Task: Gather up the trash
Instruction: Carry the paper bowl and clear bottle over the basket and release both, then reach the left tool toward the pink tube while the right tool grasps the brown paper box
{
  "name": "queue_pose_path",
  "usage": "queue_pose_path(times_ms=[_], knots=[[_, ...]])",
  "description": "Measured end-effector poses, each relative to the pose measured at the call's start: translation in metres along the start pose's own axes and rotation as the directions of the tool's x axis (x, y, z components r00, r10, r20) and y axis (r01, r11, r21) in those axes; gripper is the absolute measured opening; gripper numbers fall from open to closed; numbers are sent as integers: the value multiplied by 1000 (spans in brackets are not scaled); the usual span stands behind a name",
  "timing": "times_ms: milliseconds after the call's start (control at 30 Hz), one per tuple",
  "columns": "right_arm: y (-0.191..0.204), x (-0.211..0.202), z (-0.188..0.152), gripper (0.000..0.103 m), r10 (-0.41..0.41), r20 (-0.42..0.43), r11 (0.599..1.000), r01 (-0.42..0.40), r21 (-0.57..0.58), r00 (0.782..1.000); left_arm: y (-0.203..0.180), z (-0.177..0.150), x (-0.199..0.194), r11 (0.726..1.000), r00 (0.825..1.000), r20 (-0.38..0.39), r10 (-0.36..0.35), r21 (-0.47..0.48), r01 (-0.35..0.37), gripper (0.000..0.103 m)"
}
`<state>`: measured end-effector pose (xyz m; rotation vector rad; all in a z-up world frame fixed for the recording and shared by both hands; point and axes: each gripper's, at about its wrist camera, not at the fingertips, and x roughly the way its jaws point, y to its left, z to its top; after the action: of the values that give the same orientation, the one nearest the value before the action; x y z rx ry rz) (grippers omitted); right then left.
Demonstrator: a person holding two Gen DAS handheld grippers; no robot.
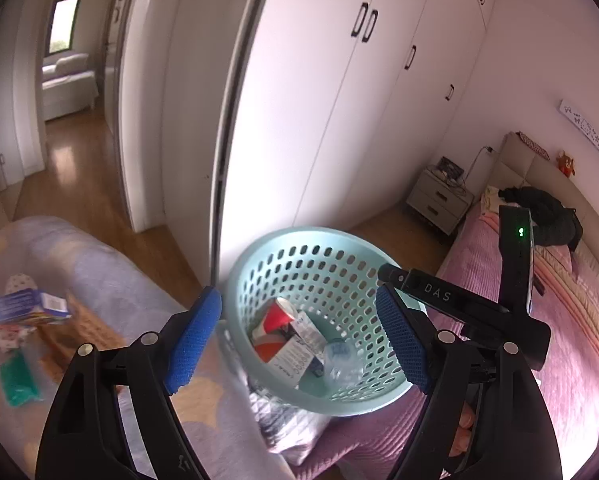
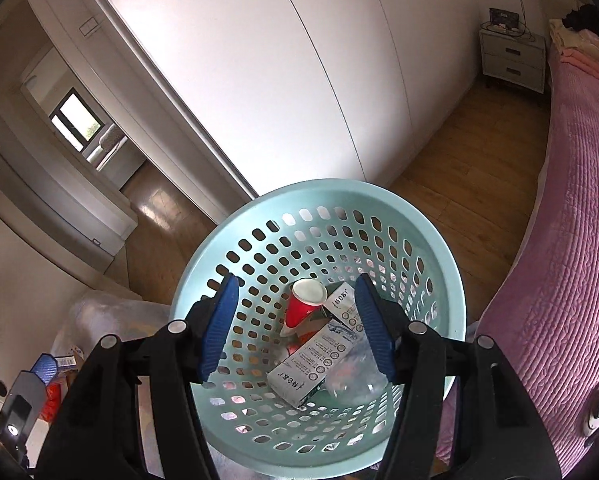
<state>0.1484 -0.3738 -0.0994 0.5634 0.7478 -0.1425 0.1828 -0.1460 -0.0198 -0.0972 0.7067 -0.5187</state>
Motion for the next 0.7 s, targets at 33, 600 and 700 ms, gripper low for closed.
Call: queue_pose_path(times_ms=[33,600,700], knots=[[4,-3,-1,57,8,3,1000,-8,-8,1000,0,1,-7,1000,1000,10,6,0,-6,78],[152,-62,-70,57,259,47,886,-218,-409,965,112,-61,-182,925,943,38,330,-211,-316,80],[182,-55,-90,57,292,17,840,-247,-484,956,133,-87,-205,894,921,-19,390,-232,-383,81]])
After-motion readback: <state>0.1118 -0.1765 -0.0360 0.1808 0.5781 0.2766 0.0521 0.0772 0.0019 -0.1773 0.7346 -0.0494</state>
